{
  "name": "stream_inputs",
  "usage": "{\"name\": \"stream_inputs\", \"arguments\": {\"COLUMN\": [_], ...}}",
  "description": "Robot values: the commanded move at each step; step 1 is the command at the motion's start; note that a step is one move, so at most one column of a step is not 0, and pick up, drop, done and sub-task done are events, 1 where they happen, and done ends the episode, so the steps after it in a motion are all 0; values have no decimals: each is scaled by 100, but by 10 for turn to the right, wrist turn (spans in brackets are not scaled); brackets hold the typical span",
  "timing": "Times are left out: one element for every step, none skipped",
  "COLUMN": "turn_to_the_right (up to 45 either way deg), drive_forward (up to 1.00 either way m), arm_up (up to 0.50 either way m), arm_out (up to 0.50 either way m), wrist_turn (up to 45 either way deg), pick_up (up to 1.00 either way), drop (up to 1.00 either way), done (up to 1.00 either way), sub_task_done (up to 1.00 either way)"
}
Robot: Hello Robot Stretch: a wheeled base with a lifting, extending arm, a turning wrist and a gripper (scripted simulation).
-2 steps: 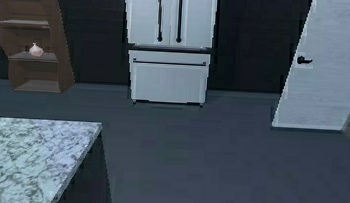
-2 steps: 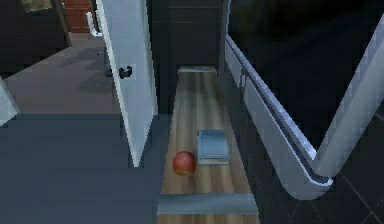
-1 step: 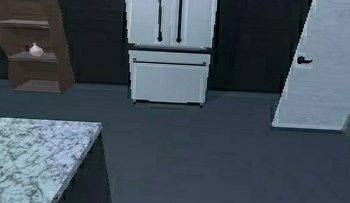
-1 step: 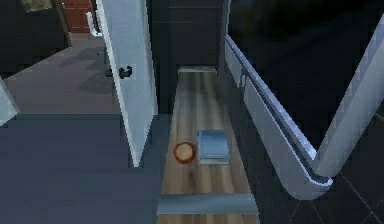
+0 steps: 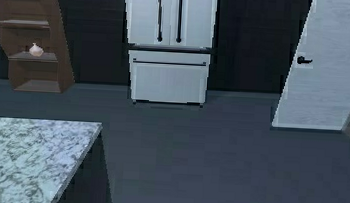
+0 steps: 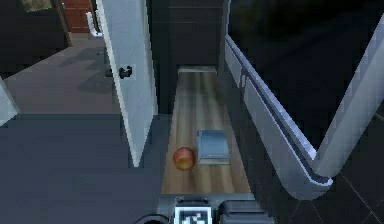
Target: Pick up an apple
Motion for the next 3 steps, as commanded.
{"name": "stream_inputs", "arguments": {"turn_to_the_right": [0,0,0], "drive_forward": [0,0,0], "arm_up": [0,0,0], "arm_out": [30,0,0], "wrist_turn": [0,450,450], "pick_up": [0,0,0], "drop": [0,0,0], "done": [0,0,0], "sub_task_done": [0,0,0]}}
